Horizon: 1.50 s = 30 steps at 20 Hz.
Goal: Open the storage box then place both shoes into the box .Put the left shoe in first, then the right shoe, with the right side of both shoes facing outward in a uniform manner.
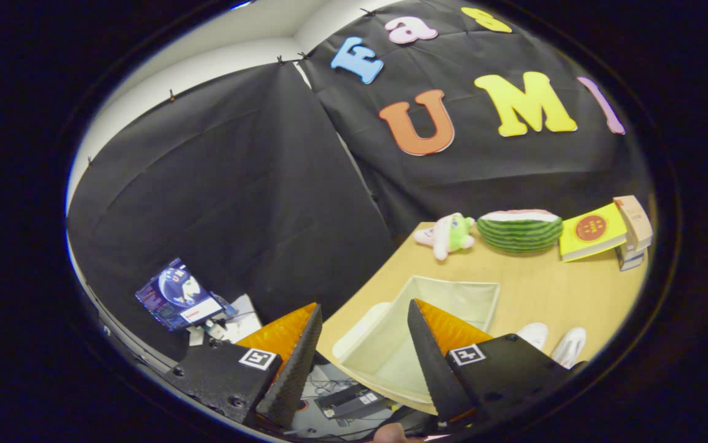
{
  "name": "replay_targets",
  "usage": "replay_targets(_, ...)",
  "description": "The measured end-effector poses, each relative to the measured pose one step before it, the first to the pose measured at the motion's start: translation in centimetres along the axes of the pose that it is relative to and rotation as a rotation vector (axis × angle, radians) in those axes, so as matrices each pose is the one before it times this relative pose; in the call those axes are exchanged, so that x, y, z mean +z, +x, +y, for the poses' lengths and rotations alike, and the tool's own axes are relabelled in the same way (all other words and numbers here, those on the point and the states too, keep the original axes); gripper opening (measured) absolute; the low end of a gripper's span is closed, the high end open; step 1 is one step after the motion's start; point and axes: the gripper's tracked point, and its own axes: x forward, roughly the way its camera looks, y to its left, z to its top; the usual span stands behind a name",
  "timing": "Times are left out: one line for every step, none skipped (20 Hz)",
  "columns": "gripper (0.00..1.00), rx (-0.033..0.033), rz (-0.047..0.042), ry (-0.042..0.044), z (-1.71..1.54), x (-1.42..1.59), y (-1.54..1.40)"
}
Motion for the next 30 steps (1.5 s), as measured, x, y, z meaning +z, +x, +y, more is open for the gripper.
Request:
replay_targets(0.89, -0.04857, 0.01141, -0.00271, -1.954, -0.623, -0.853)
replay_targets(0.88, -0.05161, 0.02662, -0.00432, -2.276, -0.926, -0.518)
replay_targets(0.89, -0.04305, 0.03439, -0.00108, -2.330, -1.588, -0.539)
replay_targets(0.89, -0.03731, 0.02625, 0.01677, -2.150, -1.299, -0.171)
replay_targets(0.89, -0.02987, 0.03331, 0.03048, -1.995, -1.231, 0.220)
replay_targets(0.89, -0.02329, 0.03838, 0.03696, -1.894, -1.332, 0.299)
replay_targets(0.89, -0.02044, 0.03474, 0.03881, -1.927, -1.342, 0.552)
replay_targets(0.89, -0.02221, 0.04421, 0.03309, -1.891, -1.339, 0.808)
replay_targets(0.89, -0.01251, 0.04218, 0.02774, -1.721, -1.599, 0.873)
replay_targets(0.89, -0.00744, 0.03922, 0.02173, -1.173, -0.994, 0.917)
replay_targets(0.89, -0.00457, 0.04113, 0.02382, -1.001, -1.047, 1.093)
replay_targets(0.89, -0.00799, 0.04363, 0.01459, -0.984, -0.830, 1.284)
replay_targets(0.89, -0.01158, 0.03125, 0.00334, -1.029, -0.672, 1.100)
replay_targets(0.89, -0.01592, 0.02925, -0.00469, -1.028, -0.493, 1.178)
replay_targets(0.89, -0.01800, 0.02440, -0.00611, -0.975, -0.284, 0.615)
replay_targets(0.89, -0.01575, 0.01813, -0.00270, -0.752, -0.092, 0.867)
replay_targets(0.89, -0.00993, 0.01518, -0.00576, -0.453, -0.128, 0.665)
replay_targets(0.89, -0.00453, 0.01120, 0.00017, -0.342, 0.087, 0.726)
replay_targets(0.88, -0.00265, 0.01527, 0.00551, -0.230, -0.059, 0.742)
replay_targets(0.87, 0.01059, 0.01163, 0.00834, 0.008, 0.066, 0.655)
replay_targets(0.86, 0.01455, 0.00984, 0.01015, 0.195, 0.221, 0.560)
replay_targets(0.85, 0.01543, 0.00862, 0.00318, 0.132, 0.151, 0.499)
replay_targets(0.85, 0.00664, 0.00253, 0.00227, 0.040, 0.276, 0.436)
replay_targets(0.82, -0.00563, 0.00818, 0.00600, -0.108, 0.121, 0.238)
replay_targets(0.80, 0.00013, -0.00712, -0.00614, 0.082, 0.402, 0.083)
replay_targets(0.74, -0.00133, -0.00181, -0.01040, 0.019, 0.195, 0.091)
replay_targets(0.68, -0.01459, 0.00470, 0.00207, -0.241, -0.035, 0.224)
replay_targets(0.62, -0.02160, 0.01251, 0.00898, -0.295, -0.164, 0.209)
replay_targets(0.56, -0.01168, 0.01443, 0.00889, -0.012, -0.062, 0.351)
replay_targets(0.51, -0.01107, 0.00353, 0.00131, 0.084, 0.232, -0.181)
